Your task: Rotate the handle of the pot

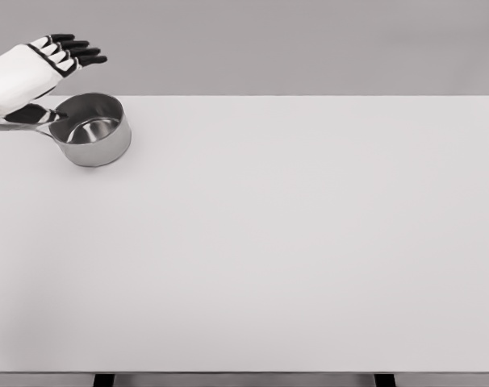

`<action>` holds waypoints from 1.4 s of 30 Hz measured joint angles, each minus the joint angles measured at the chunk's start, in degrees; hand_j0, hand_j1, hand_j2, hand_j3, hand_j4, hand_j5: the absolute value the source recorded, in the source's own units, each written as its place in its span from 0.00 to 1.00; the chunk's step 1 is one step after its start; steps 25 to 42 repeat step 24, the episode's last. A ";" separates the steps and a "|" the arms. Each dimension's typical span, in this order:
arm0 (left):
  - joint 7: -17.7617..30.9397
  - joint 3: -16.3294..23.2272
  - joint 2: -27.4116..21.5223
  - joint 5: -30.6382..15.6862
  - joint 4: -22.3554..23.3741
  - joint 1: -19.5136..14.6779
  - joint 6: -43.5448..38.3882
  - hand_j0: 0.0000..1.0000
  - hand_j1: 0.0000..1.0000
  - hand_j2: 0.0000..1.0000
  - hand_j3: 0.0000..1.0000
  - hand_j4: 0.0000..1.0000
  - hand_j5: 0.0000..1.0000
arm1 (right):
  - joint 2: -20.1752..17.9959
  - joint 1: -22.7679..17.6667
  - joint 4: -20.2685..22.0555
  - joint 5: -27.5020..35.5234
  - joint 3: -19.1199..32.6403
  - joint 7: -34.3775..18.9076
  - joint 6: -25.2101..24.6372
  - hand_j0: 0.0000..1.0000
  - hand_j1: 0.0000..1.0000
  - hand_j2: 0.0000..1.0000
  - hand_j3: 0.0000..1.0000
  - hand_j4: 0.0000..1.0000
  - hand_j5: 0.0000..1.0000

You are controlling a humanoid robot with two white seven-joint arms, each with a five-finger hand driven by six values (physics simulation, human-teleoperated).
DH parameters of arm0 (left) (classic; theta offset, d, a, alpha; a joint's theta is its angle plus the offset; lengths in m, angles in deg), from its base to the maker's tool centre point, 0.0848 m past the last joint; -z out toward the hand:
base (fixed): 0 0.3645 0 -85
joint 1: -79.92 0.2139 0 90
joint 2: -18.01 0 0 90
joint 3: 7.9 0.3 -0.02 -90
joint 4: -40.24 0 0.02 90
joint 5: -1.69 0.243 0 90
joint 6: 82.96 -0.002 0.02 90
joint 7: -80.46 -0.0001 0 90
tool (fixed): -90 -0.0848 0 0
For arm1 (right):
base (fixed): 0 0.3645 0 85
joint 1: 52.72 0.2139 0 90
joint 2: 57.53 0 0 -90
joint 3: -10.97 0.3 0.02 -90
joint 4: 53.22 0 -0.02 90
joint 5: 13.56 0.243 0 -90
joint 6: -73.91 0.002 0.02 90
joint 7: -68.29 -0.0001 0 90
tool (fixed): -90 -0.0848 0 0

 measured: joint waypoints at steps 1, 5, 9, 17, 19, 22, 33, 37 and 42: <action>0.04 0.03 -0.43 -0.80 -3.44 0.09 0.00 1.00 1.00 1.00 1.00 1.00 1.00 | 0.00 0.00 0.00 -0.01 0.00 0.00 -0.01 1.00 1.00 1.00 1.00 1.00 1.00; 0.23 0.38 1.48 -1.93 -10.16 4.22 0.00 1.00 1.00 1.00 1.00 1.00 1.00 | 0.00 0.00 -0.02 -0.01 0.00 0.00 -0.02 1.00 1.00 1.00 1.00 1.00 1.00; 1.15 0.69 5.41 -2.02 -12.48 9.14 0.00 1.00 1.00 1.00 1.00 1.00 1.00 | 0.00 0.00 -0.02 0.00 0.00 0.00 -0.02 1.00 1.00 1.00 1.00 1.00 1.00; 1.98 1.32 13.54 0.93 -14.07 9.93 0.00 1.00 1.00 1.00 1.00 1.00 1.00 | 0.00 0.00 -0.01 -0.01 0.00 0.00 0.00 1.00 1.00 1.00 1.00 1.00 1.00; 2.08 1.38 14.81 1.15 -14.14 10.28 0.01 1.00 1.00 1.00 1.00 1.00 1.00 | 0.00 0.00 0.00 -0.02 0.00 0.00 0.00 1.00 1.00 1.00 1.00 1.00 1.00; 2.16 1.38 16.38 1.35 -14.18 10.55 0.01 1.00 1.00 1.00 1.00 1.00 1.00 | 0.00 0.00 0.00 -0.03 0.00 0.00 0.00 1.00 1.00 1.00 1.00 1.00 1.00; 2.20 1.36 16.77 1.40 -14.20 10.28 0.01 1.00 1.00 1.00 1.00 1.00 1.00 | 0.00 0.00 -0.01 -0.02 0.00 0.00 0.00 1.00 1.00 1.00 1.00 1.00 1.00; 2.20 1.36 16.77 1.40 -14.20 10.28 0.01 1.00 1.00 1.00 1.00 1.00 1.00 | 0.00 0.00 -0.01 -0.02 0.00 0.00 0.00 1.00 1.00 1.00 1.00 1.00 1.00; 2.20 1.36 16.77 1.40 -14.20 10.28 0.01 1.00 1.00 1.00 1.00 1.00 1.00 | 0.00 0.00 -0.01 -0.02 0.00 0.00 0.00 1.00 1.00 1.00 1.00 1.00 1.00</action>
